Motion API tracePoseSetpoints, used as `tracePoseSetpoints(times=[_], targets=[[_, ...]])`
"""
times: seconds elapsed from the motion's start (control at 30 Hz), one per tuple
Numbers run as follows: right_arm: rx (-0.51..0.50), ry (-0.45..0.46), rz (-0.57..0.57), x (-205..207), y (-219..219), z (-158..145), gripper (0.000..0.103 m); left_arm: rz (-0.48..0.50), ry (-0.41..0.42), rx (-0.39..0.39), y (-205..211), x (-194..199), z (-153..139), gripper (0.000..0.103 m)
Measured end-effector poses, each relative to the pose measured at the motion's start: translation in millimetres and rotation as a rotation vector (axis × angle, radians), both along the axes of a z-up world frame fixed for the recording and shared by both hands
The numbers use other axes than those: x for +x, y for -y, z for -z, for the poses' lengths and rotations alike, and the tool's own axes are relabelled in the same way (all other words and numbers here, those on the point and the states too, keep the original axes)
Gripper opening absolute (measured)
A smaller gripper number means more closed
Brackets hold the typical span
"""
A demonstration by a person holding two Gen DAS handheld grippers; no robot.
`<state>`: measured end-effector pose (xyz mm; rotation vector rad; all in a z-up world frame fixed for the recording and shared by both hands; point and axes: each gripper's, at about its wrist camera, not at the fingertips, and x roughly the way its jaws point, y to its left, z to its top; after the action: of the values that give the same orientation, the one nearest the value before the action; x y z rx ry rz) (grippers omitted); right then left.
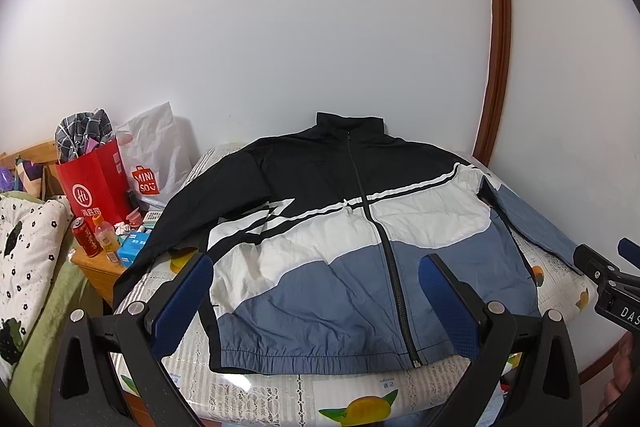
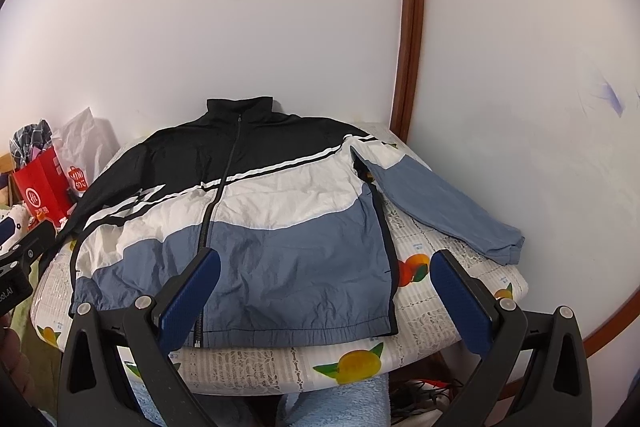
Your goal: Fold large clothes
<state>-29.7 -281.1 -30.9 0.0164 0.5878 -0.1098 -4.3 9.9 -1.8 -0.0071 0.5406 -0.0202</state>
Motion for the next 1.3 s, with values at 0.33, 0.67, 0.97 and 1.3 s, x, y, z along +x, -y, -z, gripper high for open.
tracePoseSetpoints(times=[0.33,0.67,0.97,1.3], targets=[[-0.002,0.003,0.002,-0.6,1.3,1.5,0.103,-0.002,0.003,-0.004,-0.3,-0.4,-1.9,0.103],[0.0,0.009,-0.014,-1.6,-1.7,1.5,0.103,-0.008,0.006,-0.005,-1.9,-1.6,-2.6,0.103],[0.0,0.007,-0.008,-1.0,0.8,3.4,0.103,-0.011,0.013,-0.006,-3.2,-2.4,-5.2,0.103],[-0.001,0.007,-0.007,-1.8,1.5,4.3,0.103,-0.01,0.015,-0.007,-2.9,-2.1,-8.1,0.103]])
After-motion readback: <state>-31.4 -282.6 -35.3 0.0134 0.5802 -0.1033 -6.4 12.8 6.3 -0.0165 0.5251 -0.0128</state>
